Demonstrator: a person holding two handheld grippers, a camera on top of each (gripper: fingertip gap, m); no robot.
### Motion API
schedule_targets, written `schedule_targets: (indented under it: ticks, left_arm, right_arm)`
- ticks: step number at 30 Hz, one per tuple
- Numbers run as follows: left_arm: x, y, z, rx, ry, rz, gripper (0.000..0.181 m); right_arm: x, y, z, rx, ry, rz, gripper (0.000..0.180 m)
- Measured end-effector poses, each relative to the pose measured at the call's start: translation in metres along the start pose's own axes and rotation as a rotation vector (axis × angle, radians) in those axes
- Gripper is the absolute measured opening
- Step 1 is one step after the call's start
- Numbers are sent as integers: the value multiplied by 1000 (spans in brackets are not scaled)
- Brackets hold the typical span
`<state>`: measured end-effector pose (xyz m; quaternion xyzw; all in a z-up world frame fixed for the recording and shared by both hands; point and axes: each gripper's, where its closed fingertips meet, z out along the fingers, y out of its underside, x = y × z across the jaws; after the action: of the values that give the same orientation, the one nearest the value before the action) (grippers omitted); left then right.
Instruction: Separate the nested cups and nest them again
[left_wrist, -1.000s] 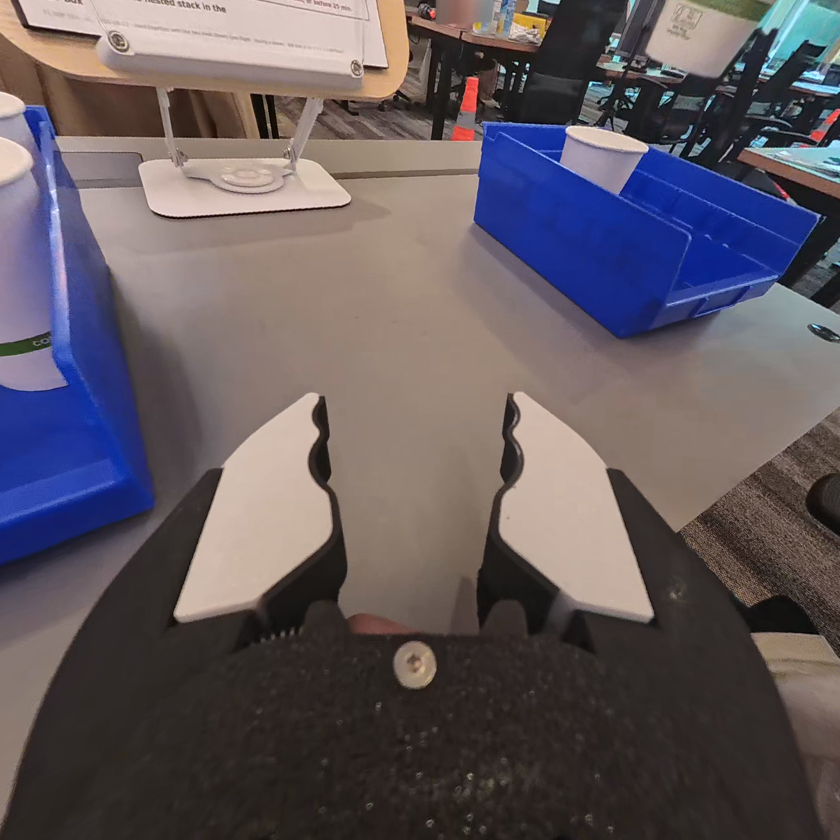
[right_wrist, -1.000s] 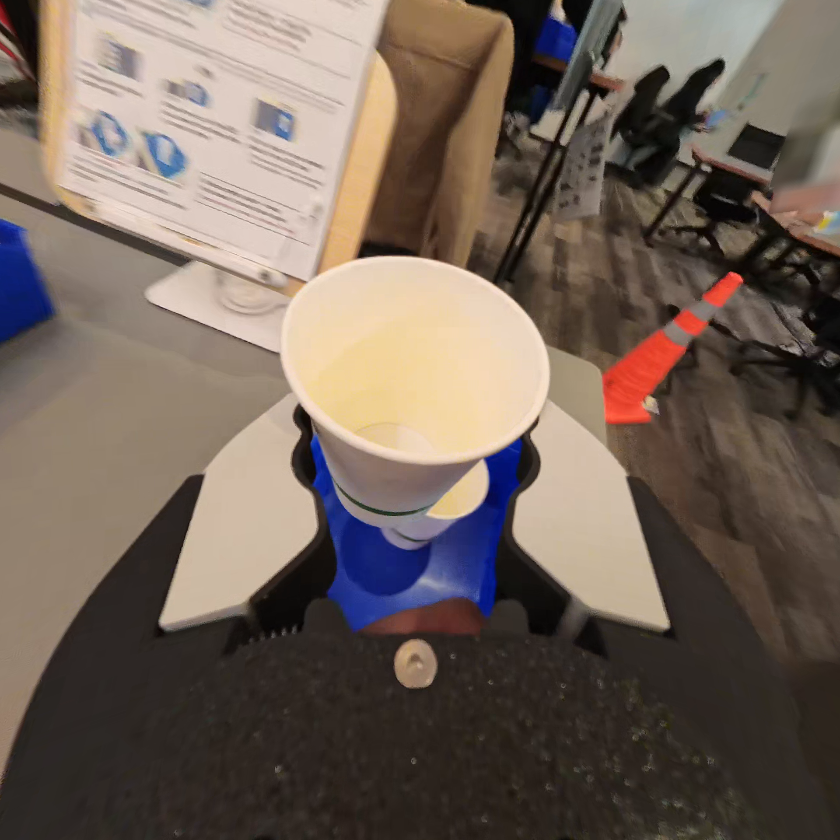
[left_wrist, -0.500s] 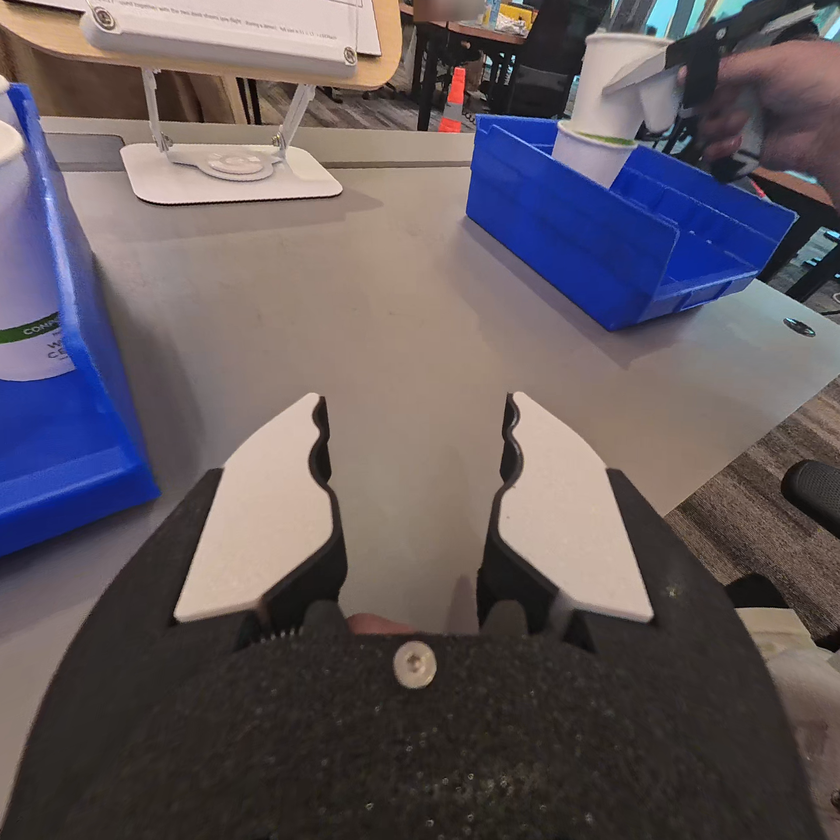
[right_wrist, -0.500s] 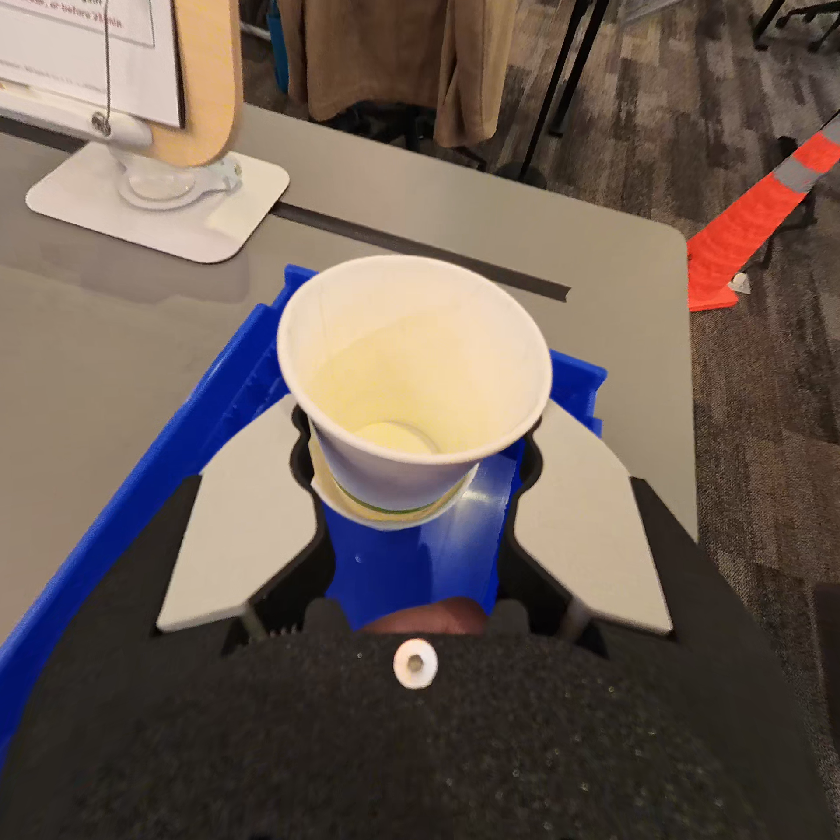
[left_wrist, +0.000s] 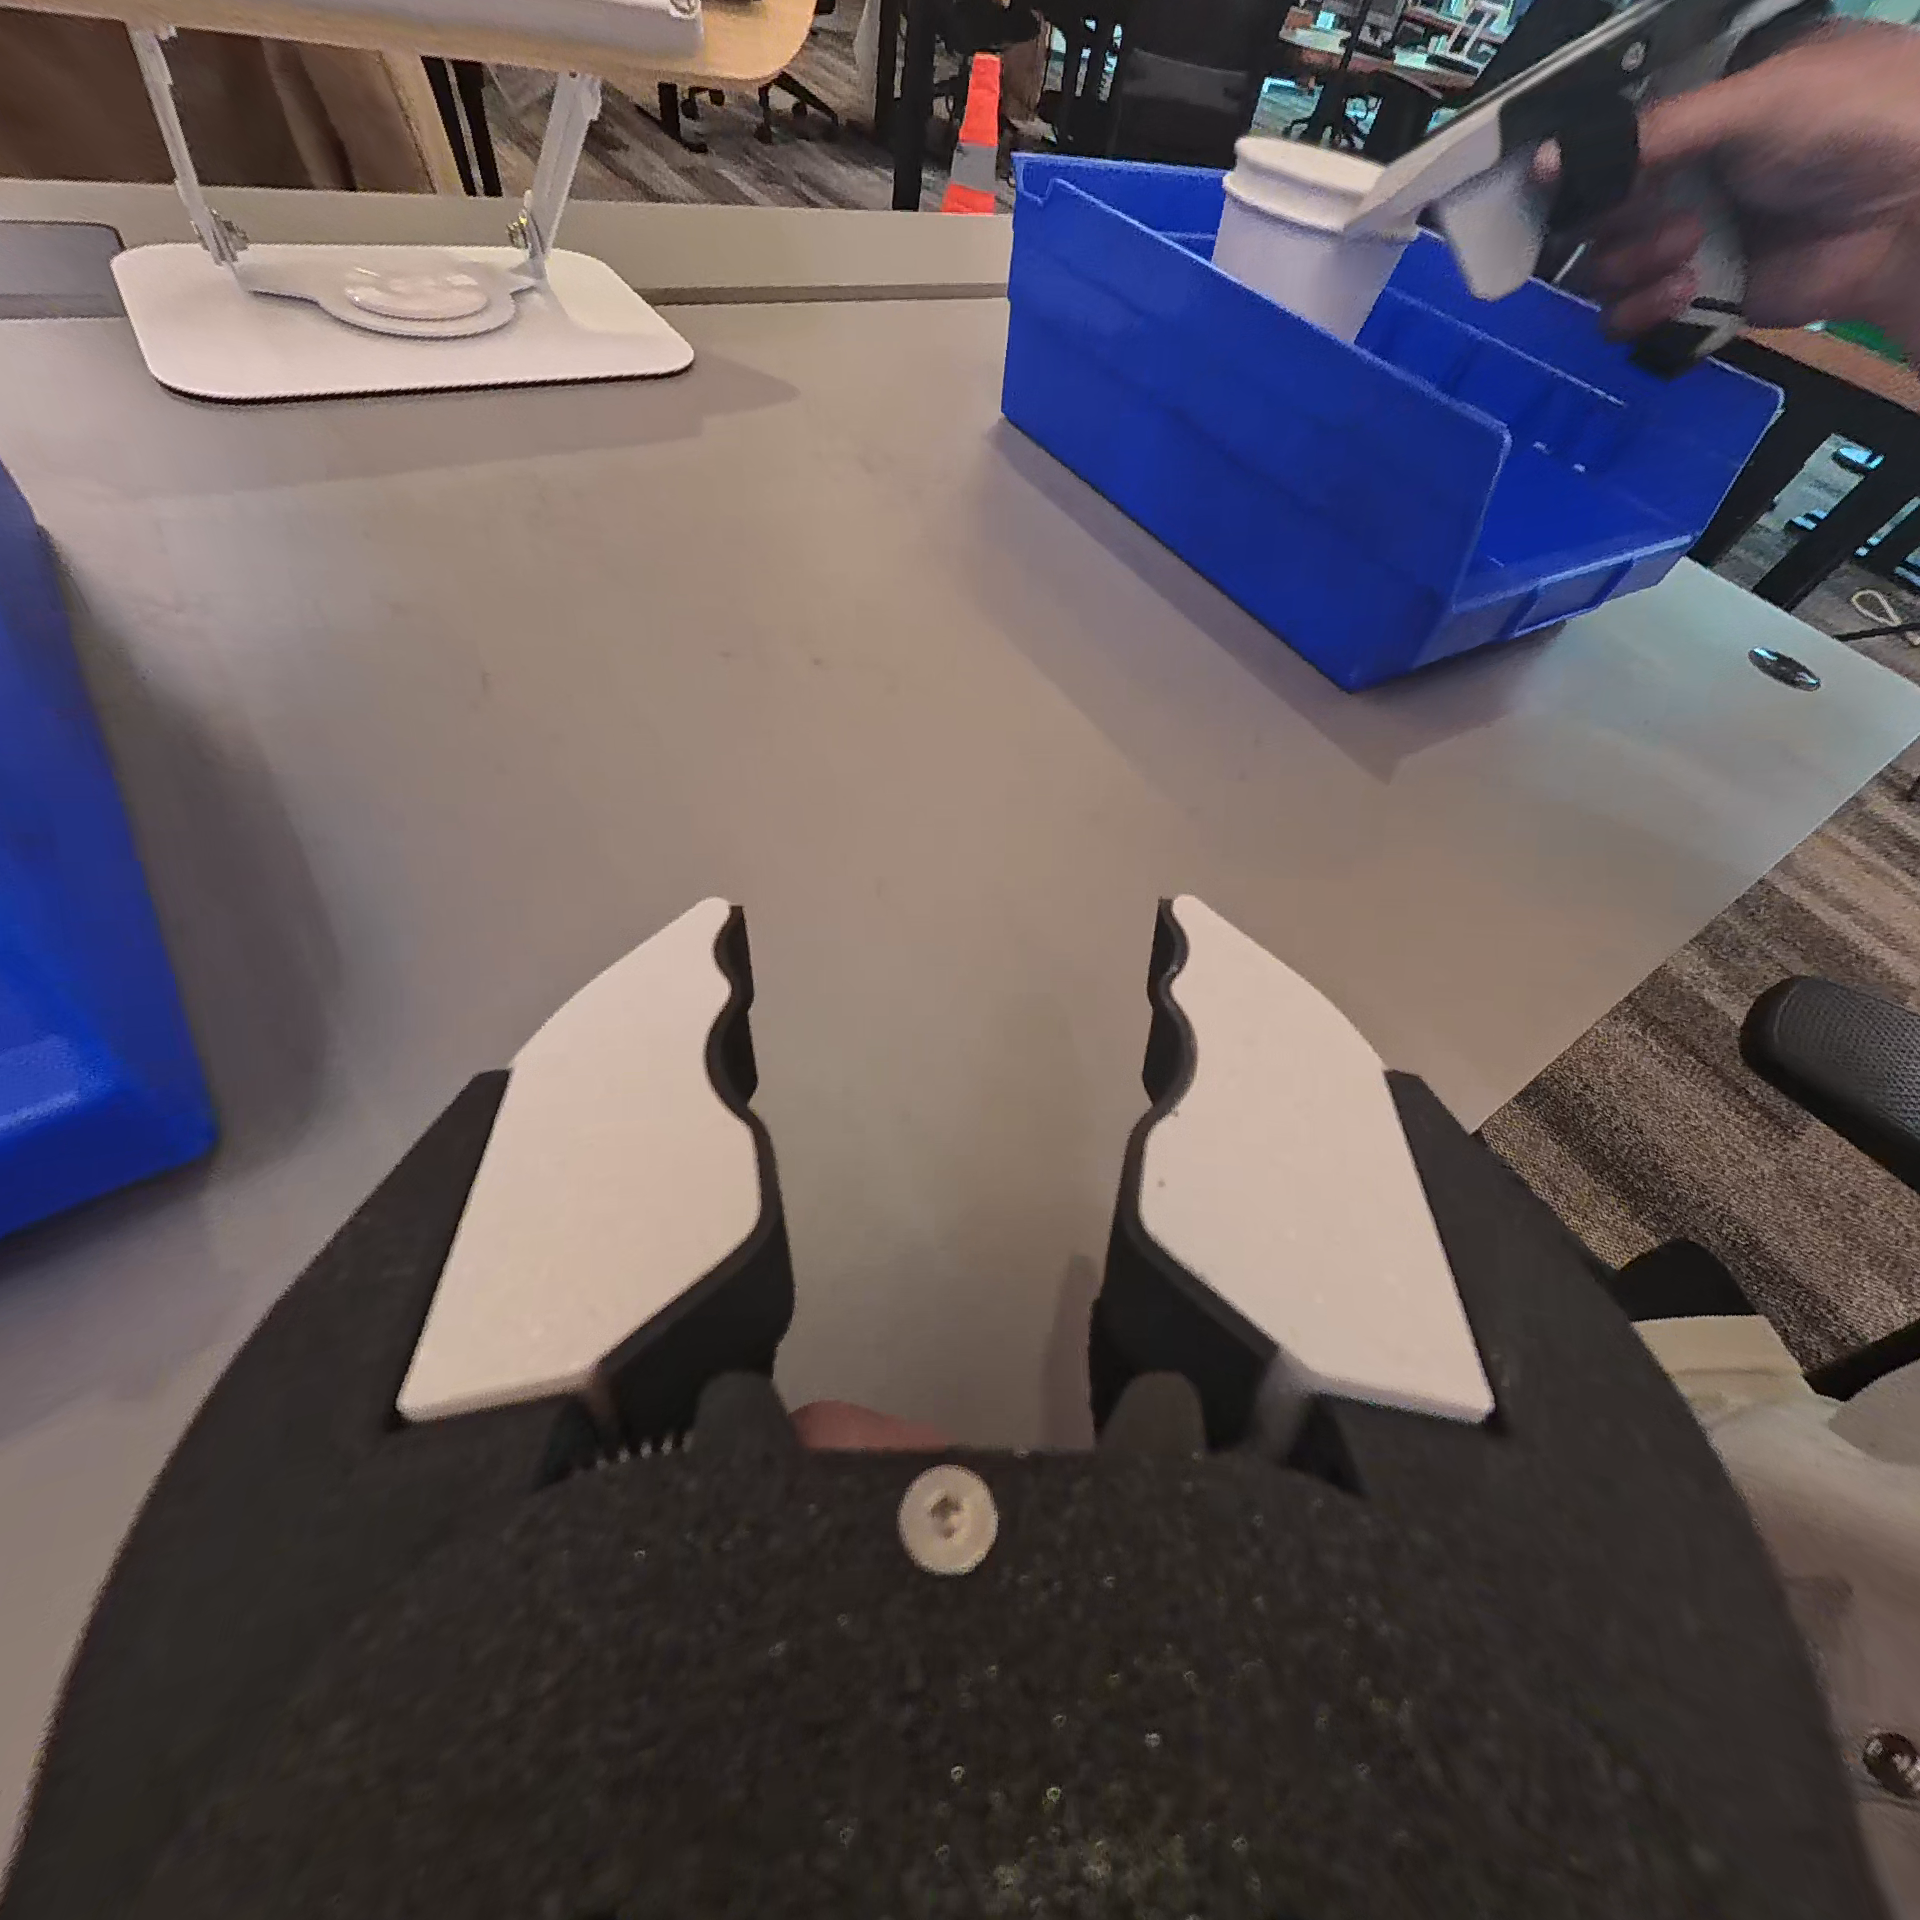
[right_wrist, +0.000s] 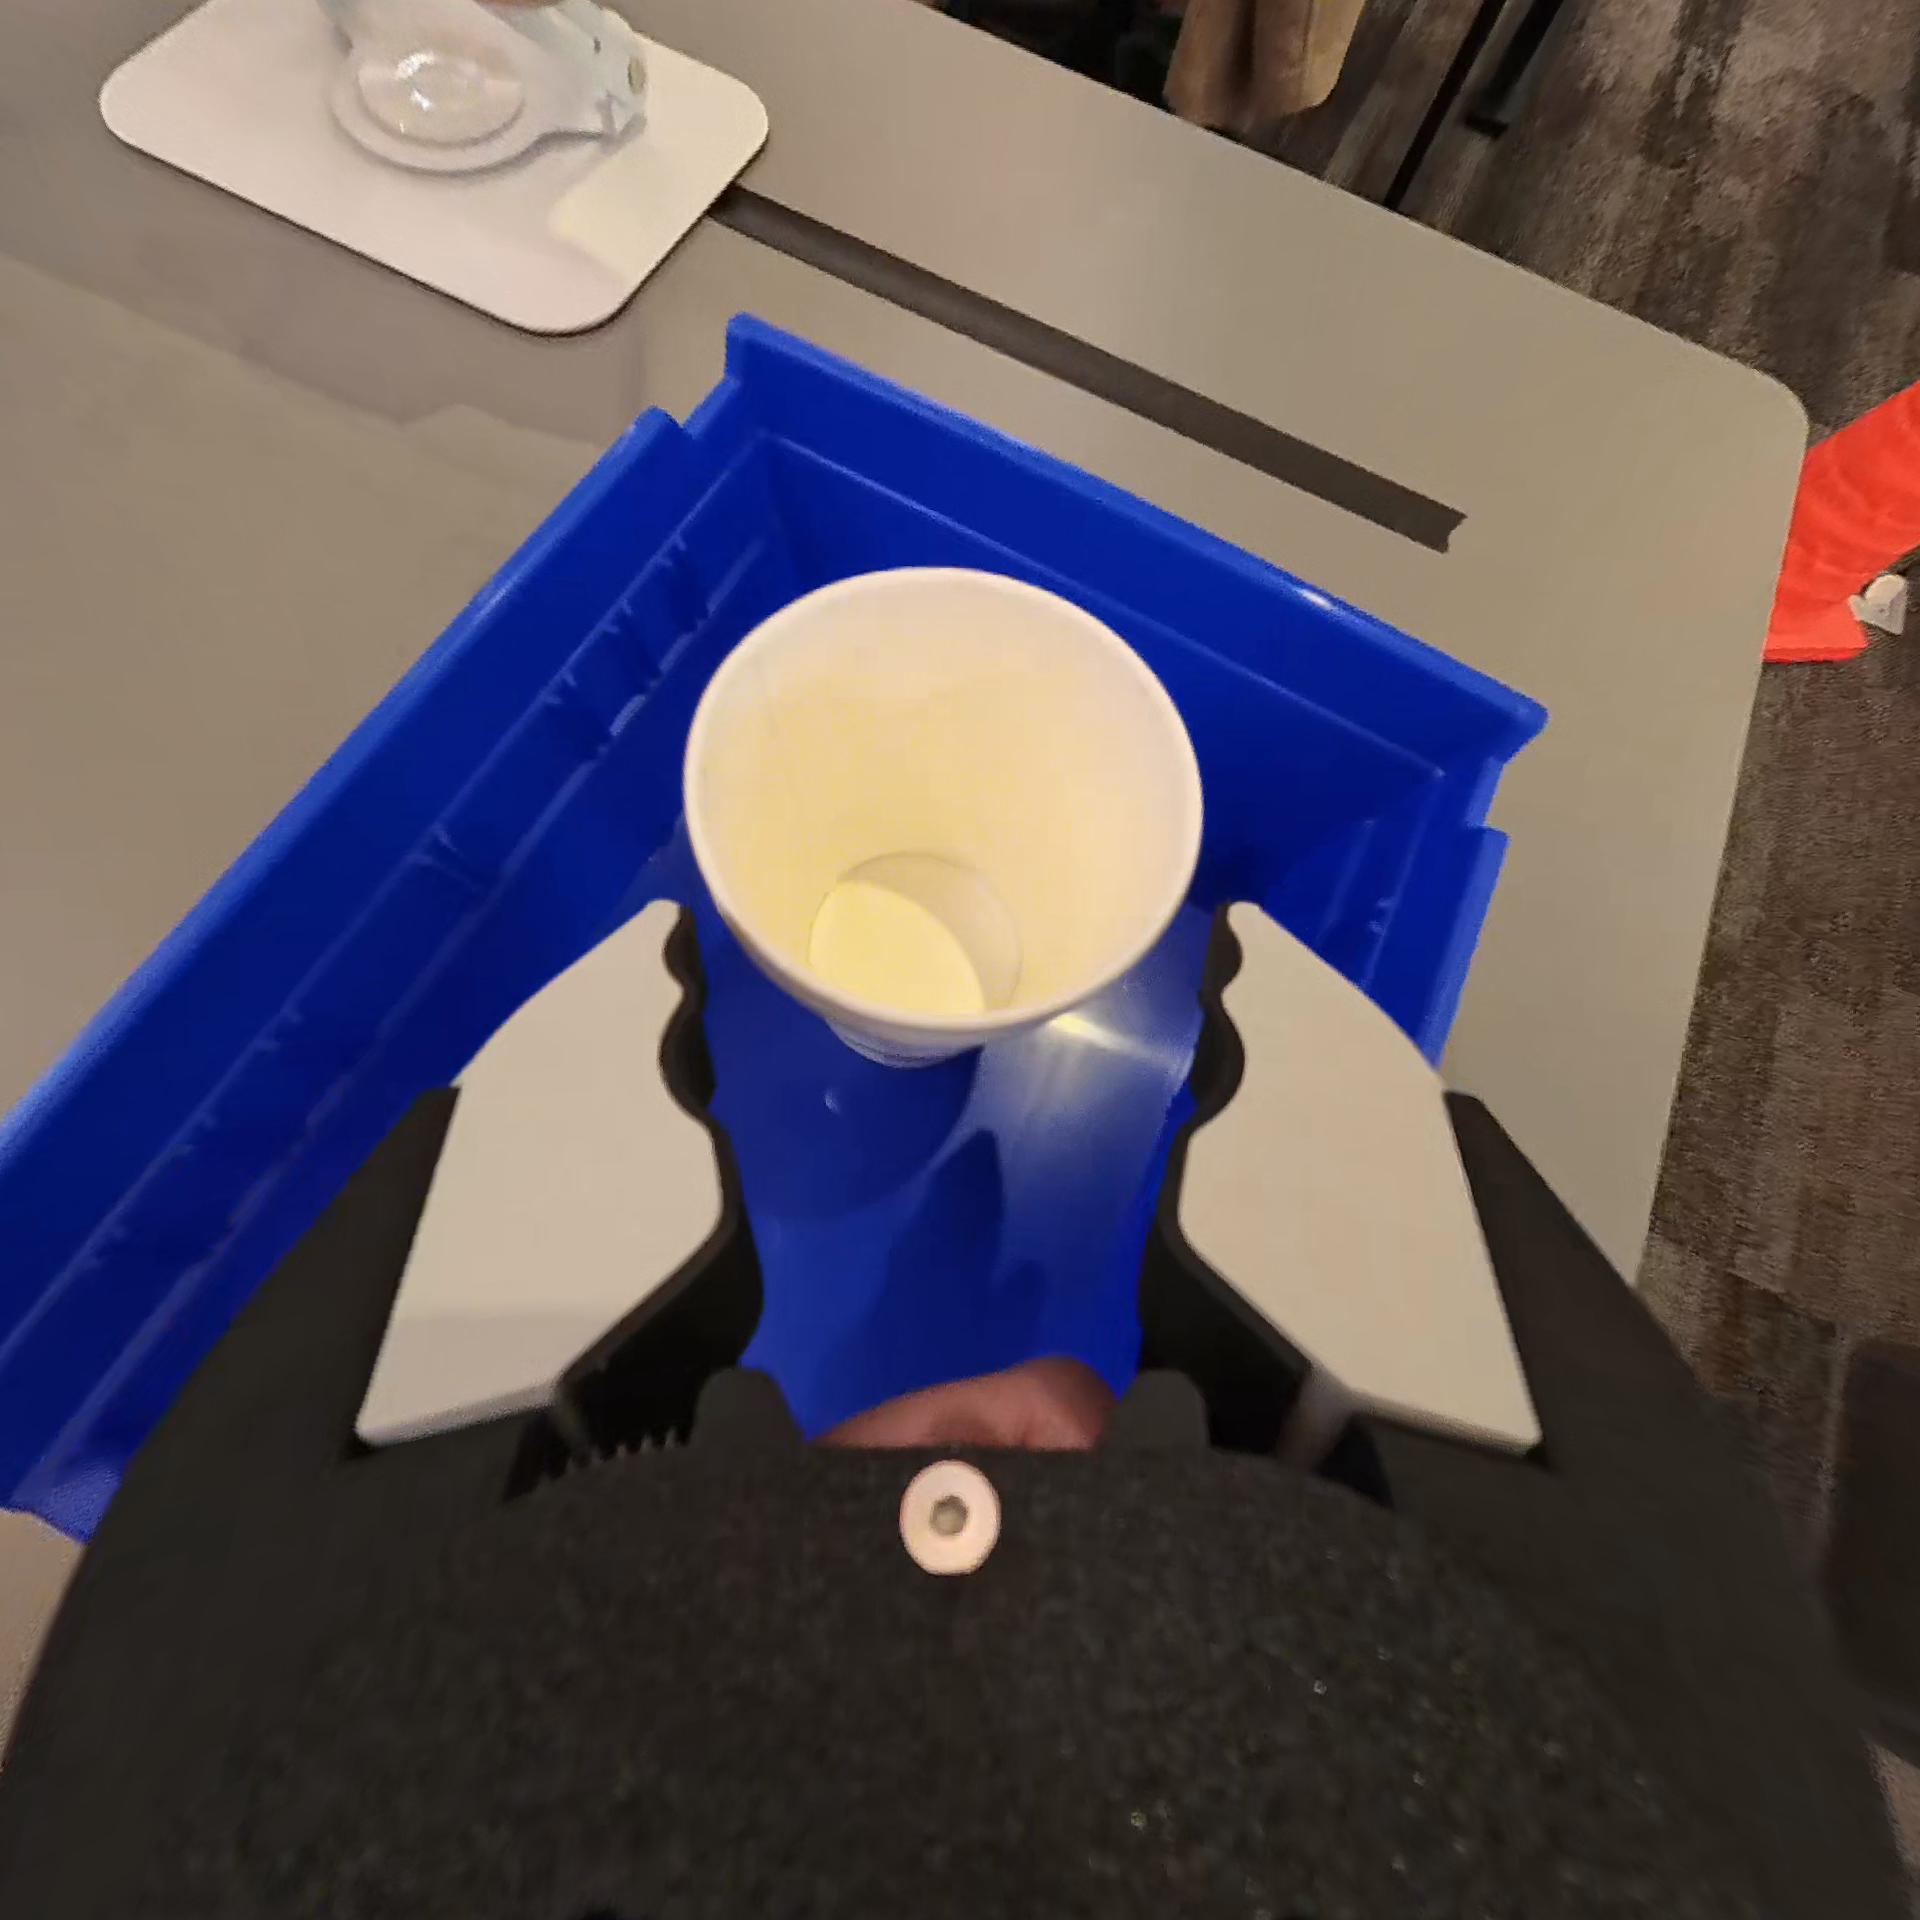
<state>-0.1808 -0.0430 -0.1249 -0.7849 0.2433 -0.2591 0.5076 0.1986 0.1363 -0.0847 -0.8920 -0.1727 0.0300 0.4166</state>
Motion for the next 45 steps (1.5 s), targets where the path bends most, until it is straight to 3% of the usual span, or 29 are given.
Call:
schedule_targets:
  ticks: [4,6,12,15,19,23,31,40,45]
  left_arm:
    - [-5,-2,-1,15,-25,-6,73]
    - [-16,-7,-6,33,-69,5,75]
    - [-74,-34,-48,146,-275,-34,79]
    - [-114,-43,-65,149,-379,-15,83]
    - [-164,-72,-61,86,-423,43,88]
    - [-206,-78,-29,-96,-382,9,88]
    - [-240,-65,24,-186,-255,-114,91]
    - [-244,-74,44,-190,-243,-91,89]
    - [-235,-81,21,-151,-266,-31,86]
  right_arm:
    - [5,9,-25,-6,141,-63,90]
    - [-22,0,-48,103,142,-49,88]
    - [-208,-4,-87,418,-242,61,83]
    - [-302,24,-75,366,-488,107,83]
    - [-355,51,-69,273,-635,104,80]
    - [-338,50,-78,302,-597,60,77]
    - [-282,46,-103,380,-556,210,73]
    - [-286,53,-106,357,-570,202,71]
    - [-288,46,-111,374,-573,182,70]
